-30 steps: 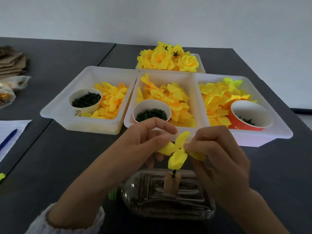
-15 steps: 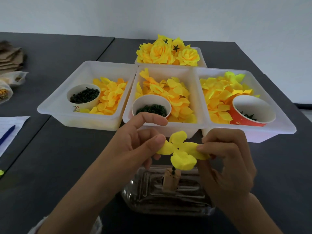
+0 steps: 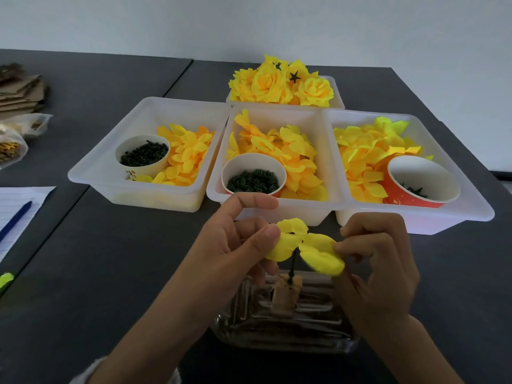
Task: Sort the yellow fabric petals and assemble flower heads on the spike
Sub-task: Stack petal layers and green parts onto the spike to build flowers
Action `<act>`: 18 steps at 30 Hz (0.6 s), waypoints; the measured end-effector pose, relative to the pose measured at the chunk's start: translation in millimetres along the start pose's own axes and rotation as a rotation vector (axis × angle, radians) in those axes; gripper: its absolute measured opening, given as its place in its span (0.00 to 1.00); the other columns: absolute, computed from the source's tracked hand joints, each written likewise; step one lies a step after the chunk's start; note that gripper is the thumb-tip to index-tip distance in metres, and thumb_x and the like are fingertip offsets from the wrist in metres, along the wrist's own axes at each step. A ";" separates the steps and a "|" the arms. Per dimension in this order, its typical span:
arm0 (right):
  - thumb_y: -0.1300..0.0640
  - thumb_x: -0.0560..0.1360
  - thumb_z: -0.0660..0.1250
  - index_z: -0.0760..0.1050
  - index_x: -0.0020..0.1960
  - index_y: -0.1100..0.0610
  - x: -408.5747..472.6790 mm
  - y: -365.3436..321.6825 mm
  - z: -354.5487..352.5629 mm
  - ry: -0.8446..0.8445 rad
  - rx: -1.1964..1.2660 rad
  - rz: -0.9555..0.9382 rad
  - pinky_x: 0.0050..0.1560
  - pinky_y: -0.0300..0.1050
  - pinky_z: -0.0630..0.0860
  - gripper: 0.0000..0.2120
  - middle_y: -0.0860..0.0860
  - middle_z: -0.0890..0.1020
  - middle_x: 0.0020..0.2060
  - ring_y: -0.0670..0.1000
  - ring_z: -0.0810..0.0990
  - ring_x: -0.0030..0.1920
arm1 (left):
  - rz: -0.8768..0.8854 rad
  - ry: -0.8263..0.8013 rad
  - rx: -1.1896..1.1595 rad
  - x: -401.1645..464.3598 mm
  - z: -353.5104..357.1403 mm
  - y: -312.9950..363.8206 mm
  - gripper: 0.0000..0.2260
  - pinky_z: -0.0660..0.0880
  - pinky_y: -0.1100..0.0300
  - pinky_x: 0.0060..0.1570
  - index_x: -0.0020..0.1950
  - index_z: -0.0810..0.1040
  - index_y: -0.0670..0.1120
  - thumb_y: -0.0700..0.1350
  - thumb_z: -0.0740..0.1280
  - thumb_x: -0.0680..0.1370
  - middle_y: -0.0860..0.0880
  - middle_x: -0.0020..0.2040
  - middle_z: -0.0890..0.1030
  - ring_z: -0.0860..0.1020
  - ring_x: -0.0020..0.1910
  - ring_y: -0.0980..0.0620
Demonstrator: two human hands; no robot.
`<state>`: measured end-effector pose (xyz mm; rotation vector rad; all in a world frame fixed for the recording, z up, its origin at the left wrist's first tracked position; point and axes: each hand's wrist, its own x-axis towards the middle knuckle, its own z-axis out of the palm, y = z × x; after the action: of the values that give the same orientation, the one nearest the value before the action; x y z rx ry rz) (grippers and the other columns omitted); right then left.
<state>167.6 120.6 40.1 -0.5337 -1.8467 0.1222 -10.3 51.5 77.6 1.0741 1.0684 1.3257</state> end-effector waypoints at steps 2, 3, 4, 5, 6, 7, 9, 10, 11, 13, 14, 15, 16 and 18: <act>0.63 0.71 0.68 0.67 0.42 0.58 1.0 -1.7 -0.2 0.004 -0.003 -0.005 0.37 0.34 0.68 0.09 0.52 0.71 0.43 0.47 0.71 0.41 | 0.013 0.015 -0.018 -0.1 -0.9 -0.2 0.15 0.73 0.64 0.29 0.59 0.75 0.50 0.47 0.68 0.73 0.47 0.35 0.77 0.76 0.30 0.53; 0.63 0.72 0.67 0.67 0.42 0.58 2.0 -2.7 -0.2 0.009 -0.008 -0.011 0.37 0.34 0.67 0.08 0.52 0.71 0.43 0.47 0.71 0.40 | 0.023 0.025 -0.028 0.0 -1.6 -0.3 0.14 0.73 0.64 0.28 0.59 0.75 0.49 0.47 0.68 0.73 0.48 0.34 0.76 0.75 0.29 0.54; 0.62 0.72 0.67 0.67 0.42 0.58 3.2 -3.7 -0.4 0.015 -0.014 -0.018 0.38 0.34 0.67 0.08 0.52 0.71 0.42 0.47 0.71 0.40 | 0.031 0.033 -0.036 0.2 -2.3 -0.5 0.14 0.72 0.65 0.28 0.59 0.75 0.49 0.46 0.68 0.74 0.48 0.34 0.76 0.75 0.29 0.54; 0.62 0.73 0.67 0.67 0.41 0.58 4.4 -4.5 -0.7 0.019 -0.019 -0.023 0.38 0.33 0.67 0.08 0.52 0.71 0.42 0.48 0.71 0.40 | 0.037 0.036 -0.041 0.3 -2.8 -1.1 0.14 0.72 0.65 0.27 0.59 0.75 0.48 0.45 0.67 0.74 0.48 0.34 0.75 0.75 0.28 0.55; 0.62 0.73 0.67 0.67 0.41 0.58 5.5 -4.8 -0.9 0.022 -0.022 -0.027 0.38 0.34 0.67 0.08 0.52 0.71 0.42 0.47 0.70 0.40 | 0.039 0.035 -0.045 0.3 -3.2 -1.7 0.14 0.72 0.66 0.27 0.59 0.75 0.48 0.45 0.67 0.74 0.48 0.34 0.75 0.74 0.28 0.55; 0.62 0.74 0.67 0.67 0.41 0.58 6.3 -4.9 -1.1 0.024 -0.023 -0.031 0.38 0.34 0.67 0.08 0.52 0.71 0.42 0.47 0.70 0.40 | 0.039 0.032 -0.049 0.2 -3.7 -2.6 0.14 0.71 0.66 0.27 0.59 0.75 0.48 0.45 0.67 0.74 0.48 0.34 0.75 0.74 0.28 0.55; 0.61 0.74 0.67 0.67 0.41 0.57 6.1 -4.3 -0.7 0.026 -0.025 -0.041 0.38 0.35 0.67 0.08 0.52 0.70 0.42 0.48 0.70 0.40 | 0.034 0.021 -0.056 -0.2 -5.1 -4.7 0.14 0.72 0.65 0.27 0.60 0.75 0.47 0.44 0.67 0.74 0.48 0.34 0.75 0.74 0.28 0.55; 0.62 0.73 0.67 0.67 0.41 0.57 5.2 -4.0 -0.6 0.024 -0.025 -0.043 0.38 0.35 0.67 0.08 0.52 0.70 0.42 0.48 0.70 0.40 | 0.025 0.017 -0.059 -0.5 -5.9 -6.1 0.14 0.72 0.65 0.28 0.59 0.75 0.47 0.44 0.67 0.74 0.48 0.34 0.75 0.74 0.28 0.55; 0.62 0.72 0.68 0.67 0.41 0.57 3.7 -3.5 -0.3 0.020 -0.025 -0.044 0.38 0.35 0.67 0.09 0.52 0.70 0.42 0.48 0.70 0.39 | 0.012 0.016 -0.062 -0.7 -6.9 -7.8 0.14 0.72 0.65 0.28 0.59 0.76 0.48 0.45 0.67 0.74 0.47 0.35 0.74 0.74 0.29 0.55; 0.63 0.72 0.68 0.67 0.40 0.57 0.8 -2.9 0.3 0.012 -0.025 -0.040 0.37 0.36 0.66 0.09 0.52 0.70 0.42 0.48 0.70 0.39 | -0.021 0.019 -0.071 -1.1 -8.9 -12.4 0.14 0.72 0.64 0.28 0.59 0.77 0.49 0.46 0.67 0.74 0.44 0.36 0.73 0.74 0.30 0.54; 0.63 0.72 0.67 0.67 0.40 0.57 -0.5 -2.7 0.3 0.008 -0.027 -0.038 0.37 0.37 0.66 0.09 0.52 0.70 0.42 0.48 0.70 0.38 | -0.038 0.019 -0.081 -1.4 -9.8 -14.8 0.14 0.72 0.64 0.28 0.58 0.77 0.50 0.46 0.67 0.73 0.44 0.36 0.73 0.74 0.30 0.53; 0.63 0.72 0.67 0.67 0.40 0.57 -1.4 -2.4 0.4 0.004 -0.029 -0.037 0.37 0.37 0.66 0.09 0.52 0.70 0.42 0.47 0.69 0.38 | -0.053 0.016 -0.096 -1.3 -10.5 -17.2 0.14 0.71 0.63 0.28 0.58 0.77 0.50 0.46 0.68 0.73 0.44 0.36 0.72 0.73 0.30 0.53; 0.63 0.72 0.67 0.67 0.40 0.57 -2.1 -2.0 0.5 0.000 -0.029 -0.037 0.37 0.36 0.66 0.09 0.52 0.70 0.42 0.47 0.69 0.39 | -0.067 0.009 -0.112 -1.2 -11.0 -19.4 0.14 0.71 0.63 0.28 0.58 0.77 0.50 0.47 0.68 0.73 0.44 0.36 0.72 0.72 0.30 0.53; 0.64 0.72 0.67 0.67 0.40 0.57 -4.1 -0.8 0.4 -0.016 -0.032 -0.036 0.38 0.36 0.66 0.09 0.52 0.70 0.42 0.47 0.69 0.39 | -0.094 0.000 -0.115 -1.0 -11.2 -24.3 0.15 0.71 0.63 0.28 0.59 0.77 0.49 0.47 0.69 0.72 0.45 0.37 0.74 0.73 0.30 0.53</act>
<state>168.0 118.3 36.7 -0.5226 -1.8759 0.0735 -16.7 50.9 51.5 0.9279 1.0179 1.2963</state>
